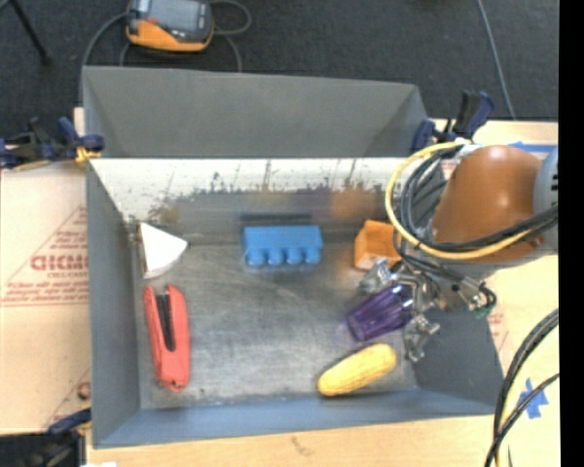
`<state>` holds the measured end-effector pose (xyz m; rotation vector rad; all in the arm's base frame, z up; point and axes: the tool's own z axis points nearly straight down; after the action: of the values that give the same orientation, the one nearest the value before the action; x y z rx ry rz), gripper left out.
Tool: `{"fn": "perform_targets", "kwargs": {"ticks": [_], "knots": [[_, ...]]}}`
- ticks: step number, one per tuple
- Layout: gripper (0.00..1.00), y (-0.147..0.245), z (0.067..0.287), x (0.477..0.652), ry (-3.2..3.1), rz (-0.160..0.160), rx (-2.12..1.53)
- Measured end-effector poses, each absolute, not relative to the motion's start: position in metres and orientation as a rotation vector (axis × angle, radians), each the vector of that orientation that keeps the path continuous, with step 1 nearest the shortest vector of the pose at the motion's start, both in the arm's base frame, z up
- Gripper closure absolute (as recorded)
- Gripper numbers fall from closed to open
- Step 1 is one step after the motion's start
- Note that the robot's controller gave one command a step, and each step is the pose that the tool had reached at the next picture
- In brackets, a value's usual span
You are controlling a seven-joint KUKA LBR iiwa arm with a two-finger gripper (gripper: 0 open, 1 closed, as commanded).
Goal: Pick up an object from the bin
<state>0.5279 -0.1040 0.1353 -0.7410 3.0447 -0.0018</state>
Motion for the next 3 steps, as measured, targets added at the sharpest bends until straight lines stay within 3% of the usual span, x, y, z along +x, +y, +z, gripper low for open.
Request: {"fn": "perform_targets", "kwargs": {"ticks": [1,2,3], "knots": [[0.0,-0.1486,0.0804,0.5464,2.983,-0.005,-0.95],[1.0,-0.1492,0.0764,0.5516,2.983,0.014,-0.948],[1.0,-0.1492,0.0764,0.5516,2.983,0.014,-0.949]]}}
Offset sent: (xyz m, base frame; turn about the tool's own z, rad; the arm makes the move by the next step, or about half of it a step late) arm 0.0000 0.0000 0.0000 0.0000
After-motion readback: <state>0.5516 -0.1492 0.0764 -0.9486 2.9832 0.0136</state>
